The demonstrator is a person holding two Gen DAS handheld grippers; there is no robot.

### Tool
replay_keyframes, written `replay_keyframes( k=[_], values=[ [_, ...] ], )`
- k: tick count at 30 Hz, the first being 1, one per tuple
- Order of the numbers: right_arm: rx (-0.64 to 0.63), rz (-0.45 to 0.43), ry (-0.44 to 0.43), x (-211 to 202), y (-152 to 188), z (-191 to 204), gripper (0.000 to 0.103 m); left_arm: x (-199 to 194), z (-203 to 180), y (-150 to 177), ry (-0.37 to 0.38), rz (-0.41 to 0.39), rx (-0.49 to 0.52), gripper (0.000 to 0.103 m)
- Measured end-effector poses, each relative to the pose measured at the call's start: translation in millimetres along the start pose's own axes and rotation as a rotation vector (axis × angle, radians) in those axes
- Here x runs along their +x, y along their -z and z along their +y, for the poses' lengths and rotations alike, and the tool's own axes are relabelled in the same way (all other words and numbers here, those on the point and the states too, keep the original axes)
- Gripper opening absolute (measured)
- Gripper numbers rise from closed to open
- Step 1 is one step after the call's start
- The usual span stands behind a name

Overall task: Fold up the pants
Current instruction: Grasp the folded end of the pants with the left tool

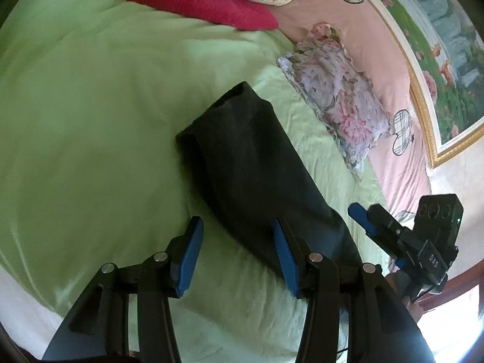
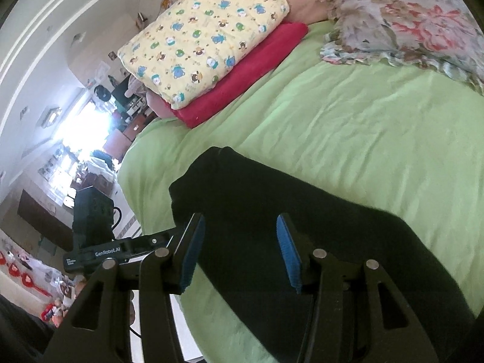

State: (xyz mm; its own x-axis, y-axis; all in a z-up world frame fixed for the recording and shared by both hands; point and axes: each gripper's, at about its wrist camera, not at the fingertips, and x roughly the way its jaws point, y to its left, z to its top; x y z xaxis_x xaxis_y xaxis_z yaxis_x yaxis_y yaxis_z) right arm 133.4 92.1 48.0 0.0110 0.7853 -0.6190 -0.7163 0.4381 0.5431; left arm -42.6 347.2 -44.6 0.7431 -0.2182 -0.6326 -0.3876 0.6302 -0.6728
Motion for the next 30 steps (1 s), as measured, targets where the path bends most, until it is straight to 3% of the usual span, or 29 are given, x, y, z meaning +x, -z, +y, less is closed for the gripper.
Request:
replay_keyframes(
  k=[14,20,28,30],
  values=[
    [-0.157,0.156,-0.004,81.5,-56.3,8.1,0.051,19.7,20.0,-11.5,0.079,0.011,-0.097,0.048],
    [-0.222,0.243,-0.023,119.6,-71.0,15.3,0.051,23.2,17.8,-15.9,0.069,-0.002,-0.093,0.048],
    [-0.197,0.319,-0.066,154.4,-76.5,9.7,0.050,26.7,22.7,-22.7,0.055,-0.024,-0.114,0.032],
    [-0.185,0.321,-0.072,154.7,-75.4,7.7,0.042,27.5,22.2,-24.5,0.041,-0.026,-0.107,0.025]
  ],
)
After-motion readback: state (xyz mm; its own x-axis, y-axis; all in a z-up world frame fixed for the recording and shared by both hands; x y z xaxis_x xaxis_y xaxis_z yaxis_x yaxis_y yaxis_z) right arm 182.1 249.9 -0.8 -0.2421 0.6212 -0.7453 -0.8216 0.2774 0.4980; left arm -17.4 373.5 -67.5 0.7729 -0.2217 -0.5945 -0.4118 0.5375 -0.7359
